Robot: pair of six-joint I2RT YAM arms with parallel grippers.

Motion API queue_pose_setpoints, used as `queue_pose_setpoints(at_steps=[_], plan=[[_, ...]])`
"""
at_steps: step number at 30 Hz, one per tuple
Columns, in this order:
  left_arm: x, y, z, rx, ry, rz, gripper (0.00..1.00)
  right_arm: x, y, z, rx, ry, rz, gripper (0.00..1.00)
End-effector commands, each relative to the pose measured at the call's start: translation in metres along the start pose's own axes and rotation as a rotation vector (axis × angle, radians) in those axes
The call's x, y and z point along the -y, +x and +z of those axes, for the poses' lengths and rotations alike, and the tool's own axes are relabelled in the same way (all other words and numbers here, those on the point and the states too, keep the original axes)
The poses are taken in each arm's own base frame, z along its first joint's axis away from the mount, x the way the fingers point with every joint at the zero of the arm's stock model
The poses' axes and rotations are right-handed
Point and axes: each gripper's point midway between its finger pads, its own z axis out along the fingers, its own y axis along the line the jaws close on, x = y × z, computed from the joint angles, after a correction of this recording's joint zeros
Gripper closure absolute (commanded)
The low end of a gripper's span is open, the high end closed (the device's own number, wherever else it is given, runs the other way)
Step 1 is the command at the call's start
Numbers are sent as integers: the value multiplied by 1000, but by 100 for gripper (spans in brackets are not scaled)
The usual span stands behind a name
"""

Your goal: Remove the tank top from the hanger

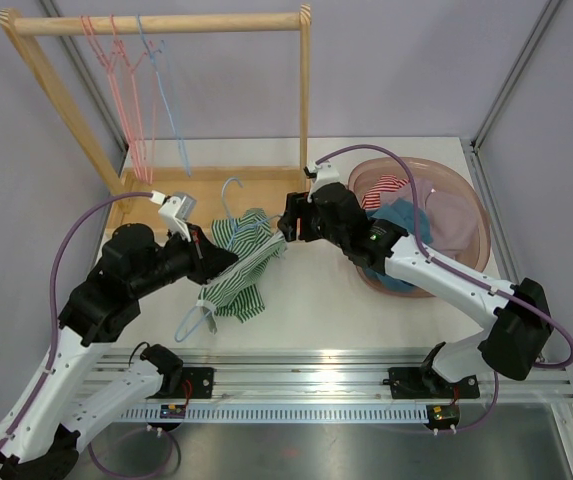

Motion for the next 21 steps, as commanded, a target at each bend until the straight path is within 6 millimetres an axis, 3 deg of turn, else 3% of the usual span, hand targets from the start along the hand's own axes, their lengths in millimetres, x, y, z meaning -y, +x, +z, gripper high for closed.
queue_pose_setpoints(at_steps=[1,6,10,11,14,21], plan=[[10,-19,-9,69,20,42,100,-5,-24,-11,71,-2,-13,31],[10,-17,-7,61,23,39,100,-12,-25,-19,83,-51,3,28],[11,-18,-8,61,29,37,100,-11,-26,-21,86,-51,-1,42],[12,-19,-8,62,29,36,100,-10,-24,-21,78,-47,-5,54],[14,-19,-9,61,39,36,100,-9,-19,-16,59,-41,-17,65],[19,-22,-12,68,53,43,100,-6,-11,-5,25,-49,-8,63]])
